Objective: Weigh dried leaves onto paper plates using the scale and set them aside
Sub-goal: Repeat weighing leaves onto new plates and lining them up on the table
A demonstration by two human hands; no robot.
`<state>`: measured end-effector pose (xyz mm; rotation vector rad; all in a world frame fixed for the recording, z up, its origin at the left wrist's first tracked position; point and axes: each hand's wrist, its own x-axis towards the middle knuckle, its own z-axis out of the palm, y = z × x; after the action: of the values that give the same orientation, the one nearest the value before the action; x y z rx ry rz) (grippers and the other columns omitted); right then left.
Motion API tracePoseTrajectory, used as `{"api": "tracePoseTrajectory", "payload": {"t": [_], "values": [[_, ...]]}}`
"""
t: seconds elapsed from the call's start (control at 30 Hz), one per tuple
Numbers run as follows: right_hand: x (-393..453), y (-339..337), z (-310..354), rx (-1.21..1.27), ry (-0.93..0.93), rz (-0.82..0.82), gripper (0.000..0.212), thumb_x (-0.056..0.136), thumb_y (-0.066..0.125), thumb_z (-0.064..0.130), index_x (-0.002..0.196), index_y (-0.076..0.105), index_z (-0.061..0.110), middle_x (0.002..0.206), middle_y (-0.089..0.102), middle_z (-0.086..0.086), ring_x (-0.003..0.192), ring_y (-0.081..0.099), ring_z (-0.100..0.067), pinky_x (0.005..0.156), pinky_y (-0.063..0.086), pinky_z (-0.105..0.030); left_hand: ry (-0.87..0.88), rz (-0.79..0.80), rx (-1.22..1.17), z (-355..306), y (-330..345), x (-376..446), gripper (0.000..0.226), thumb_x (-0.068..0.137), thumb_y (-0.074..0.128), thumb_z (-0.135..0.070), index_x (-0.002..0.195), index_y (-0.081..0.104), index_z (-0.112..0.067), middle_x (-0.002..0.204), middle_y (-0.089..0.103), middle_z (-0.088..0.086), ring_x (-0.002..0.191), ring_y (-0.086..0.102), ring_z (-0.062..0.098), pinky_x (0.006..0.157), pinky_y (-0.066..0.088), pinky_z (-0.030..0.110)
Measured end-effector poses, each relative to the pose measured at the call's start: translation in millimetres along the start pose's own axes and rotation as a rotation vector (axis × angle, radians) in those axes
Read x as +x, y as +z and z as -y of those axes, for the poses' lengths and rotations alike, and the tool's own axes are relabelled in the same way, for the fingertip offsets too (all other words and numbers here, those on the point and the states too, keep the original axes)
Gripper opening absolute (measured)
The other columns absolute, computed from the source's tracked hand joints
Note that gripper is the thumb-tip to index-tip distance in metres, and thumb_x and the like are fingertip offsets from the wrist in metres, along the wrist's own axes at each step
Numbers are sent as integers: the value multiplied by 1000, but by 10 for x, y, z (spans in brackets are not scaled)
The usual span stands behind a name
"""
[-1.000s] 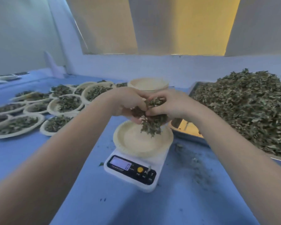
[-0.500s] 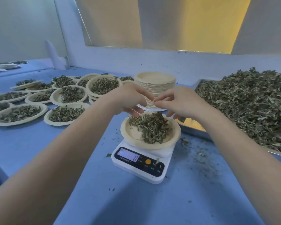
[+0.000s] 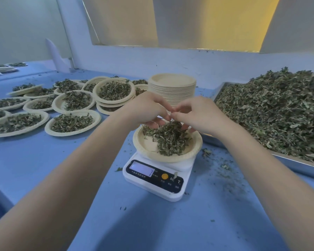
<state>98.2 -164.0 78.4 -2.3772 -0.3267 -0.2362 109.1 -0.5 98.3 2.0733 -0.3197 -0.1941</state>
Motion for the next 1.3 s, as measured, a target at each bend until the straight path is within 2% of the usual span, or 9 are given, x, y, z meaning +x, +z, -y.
{"api": "tracePoseTrajectory", "payload": {"t": [0.27, 0.37, 0.43, 0.5, 0.77, 0.93, 1.03, 1.2, 1.3], "values": [[-99, -175, -181, -44, 47, -36, 18, 86, 64, 38, 101, 68, 30, 90, 68, 8, 60, 63, -3, 68, 55, -26, 45, -86, 28, -7, 135, 104, 22, 86, 58, -5, 86, 70, -23, 91, 66, 6, 70, 59, 14, 62, 55, 26], [-188, -292, -334, -87, 114, 101, 72, 68, 69, 65, 130, 53, 32, 113, 61, 12, 91, 56, -1, 82, 41, -21, 23, -250, 102, 183, 35, 89, 24, 89, 54, -11, 95, 67, -30, 99, 65, 3, 78, 57, 16, 76, 53, 37], [-264, -321, -426, -92, 170, 323, 119, 46, 74, 76, 147, 28, 33, 142, 40, 16, 123, 42, -4, 98, 32, -21, -48, -278, 71, 370, 12, 64, 28, 90, 54, -14, 114, 62, -27, 95, 60, -8, 78, 55, 8, 68, 46, 25], [-305, -264, -466, -151, 139, 473, 135, 40, 77, 73, 151, 11, 32, 153, 19, 17, 139, 20, -5, 111, 20, -27, -118, -274, 24, 525, 42, 39, 35, 91, 56, -20, 126, 56, -23, 89, 55, -13, 78, 51, 4, 68, 38, 23], [-224, -61, -408, -133, 40, 420, 137, 41, 79, 64, 152, 5, 30, 155, 15, 13, 141, 15, -8, 115, 15, -30, -121, -313, -93, 594, 67, -44, 43, 93, 55, -28, 134, 50, -18, 127, 52, -2, 105, 47, 13, 86, 36, 29], [33, -66, -158, -65, -38, 386, 140, 37, 81, 65, 151, 6, 37, 155, 19, 17, 125, 22, 7, 102, 16, -17, -75, -409, -77, 484, -280, -71, 21, 91, 55, -21, 112, 59, -20, 98, 59, -1, 88, 52, 16, 81, 41, 31], [324, 54, 141, -66, -103, 392, 136, 39, 81, 61, 151, 10, 34, 154, 21, 16, 130, 22, 5, 105, 17, -18, -66, -475, -23, 522, -611, -68, 11, 90, 51, -13, 87, 58, -21, 77, 53, 3, 60, 45, 18, 61, 36, 28], [956, 509, 656, -104, -230, 451, 127, 49, 87, 54, 151, 16, 25, 155, 24, 12, 140, 25, -7, 116, 23, -33, -160, -633, 94, 766, -1310, -2, 25, 89, 50, -15, 101, 64, -31, 68, 57, -5, 53, 43, 14, 52, 33, 22], [1396, 814, 870, -134, -249, 481, 126, 56, 86, 50, 153, 10, 24, 157, 18, 12, 142, 21, -8, 106, 17, -16, -200, -720, 137, 970, -1715, 116, 29, 89, 47, -18, 109, 66, -28, 74, 56, -10, 53, 47, 16, 50, 36, 20]]}}
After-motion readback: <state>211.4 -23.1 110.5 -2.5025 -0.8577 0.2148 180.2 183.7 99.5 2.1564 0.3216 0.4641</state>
